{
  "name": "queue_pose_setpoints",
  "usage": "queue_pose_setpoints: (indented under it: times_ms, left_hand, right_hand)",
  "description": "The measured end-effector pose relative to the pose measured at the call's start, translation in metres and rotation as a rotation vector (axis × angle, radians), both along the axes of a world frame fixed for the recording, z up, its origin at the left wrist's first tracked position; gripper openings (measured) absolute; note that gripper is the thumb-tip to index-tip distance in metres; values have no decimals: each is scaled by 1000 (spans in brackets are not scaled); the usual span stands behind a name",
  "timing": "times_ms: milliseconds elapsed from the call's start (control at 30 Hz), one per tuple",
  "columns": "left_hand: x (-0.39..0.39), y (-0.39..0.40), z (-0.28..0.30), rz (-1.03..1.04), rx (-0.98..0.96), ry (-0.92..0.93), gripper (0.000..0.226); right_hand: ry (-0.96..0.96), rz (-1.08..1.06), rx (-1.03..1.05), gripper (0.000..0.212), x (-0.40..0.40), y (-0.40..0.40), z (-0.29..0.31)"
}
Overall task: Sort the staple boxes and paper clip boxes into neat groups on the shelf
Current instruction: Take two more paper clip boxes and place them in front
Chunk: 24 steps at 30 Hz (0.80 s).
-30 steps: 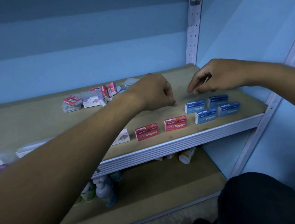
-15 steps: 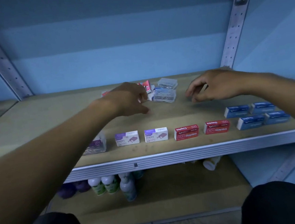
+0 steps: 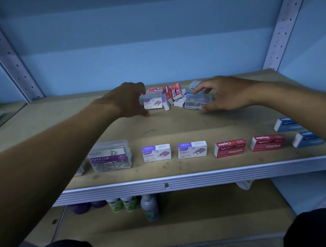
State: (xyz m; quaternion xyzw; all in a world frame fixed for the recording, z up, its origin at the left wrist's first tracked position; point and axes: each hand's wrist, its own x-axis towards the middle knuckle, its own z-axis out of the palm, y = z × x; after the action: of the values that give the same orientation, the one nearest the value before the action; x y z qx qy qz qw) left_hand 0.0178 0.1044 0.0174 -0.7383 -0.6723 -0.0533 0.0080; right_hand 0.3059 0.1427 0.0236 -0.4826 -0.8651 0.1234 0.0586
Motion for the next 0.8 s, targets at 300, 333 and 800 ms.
queue_pose_setpoints:
  times_ms: [300,333,800]
  left_hand:
    - [-15,25,6,25,-126,1,74]
    - [-17,26,8,20,-135,3,75]
    - [-18,19,18,-29,-60,24,74]
  right_hand:
    - [-1,32,65,48,-14,10,-10]
    - [9,27,71,48,-13,11,-10]
    - [133,-124,-21,41,-8,1,1]
